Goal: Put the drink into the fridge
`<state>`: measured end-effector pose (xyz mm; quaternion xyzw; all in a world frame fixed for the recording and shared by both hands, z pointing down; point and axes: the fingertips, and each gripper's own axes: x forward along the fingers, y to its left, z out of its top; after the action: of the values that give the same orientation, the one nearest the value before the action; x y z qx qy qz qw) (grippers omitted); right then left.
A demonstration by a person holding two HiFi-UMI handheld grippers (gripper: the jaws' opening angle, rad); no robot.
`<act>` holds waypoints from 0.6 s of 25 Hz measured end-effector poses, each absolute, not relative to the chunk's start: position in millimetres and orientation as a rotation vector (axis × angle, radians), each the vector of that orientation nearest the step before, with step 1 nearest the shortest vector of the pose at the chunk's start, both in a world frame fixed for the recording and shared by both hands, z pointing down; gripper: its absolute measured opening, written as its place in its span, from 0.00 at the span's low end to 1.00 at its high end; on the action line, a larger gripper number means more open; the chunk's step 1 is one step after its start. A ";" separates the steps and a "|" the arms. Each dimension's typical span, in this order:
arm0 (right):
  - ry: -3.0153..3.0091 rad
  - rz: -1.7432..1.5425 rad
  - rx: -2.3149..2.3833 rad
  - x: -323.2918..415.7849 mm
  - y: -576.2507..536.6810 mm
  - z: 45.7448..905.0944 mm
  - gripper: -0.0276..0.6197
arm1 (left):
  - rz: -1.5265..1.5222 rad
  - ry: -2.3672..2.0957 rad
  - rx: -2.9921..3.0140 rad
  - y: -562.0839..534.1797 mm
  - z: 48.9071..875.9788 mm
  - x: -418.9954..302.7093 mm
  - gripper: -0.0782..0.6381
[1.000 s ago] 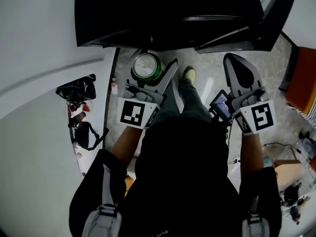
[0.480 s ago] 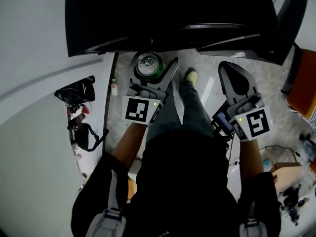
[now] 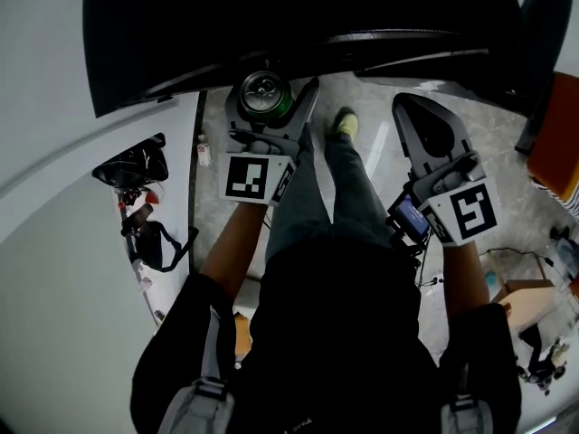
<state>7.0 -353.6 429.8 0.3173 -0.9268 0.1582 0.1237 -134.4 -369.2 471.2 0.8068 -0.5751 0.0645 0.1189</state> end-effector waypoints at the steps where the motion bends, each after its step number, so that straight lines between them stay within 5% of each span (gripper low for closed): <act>1: -2.701 0.456 0.925 6.5 -354.4 430.3 0.06 | 0.189 -1.685 2.358 -371.4 473.2 -134.2 0.58; 15: -2.677 0.485 0.885 -19.4 -349.1 458.7 0.06 | 0.254 -1.746 2.304 -417.2 540.5 -158.9 0.58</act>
<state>-19.4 -349.1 458.7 0.3061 -0.9266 0.1678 0.1399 -158.9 -417.2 540.5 0.7882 -0.5974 0.0868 0.1196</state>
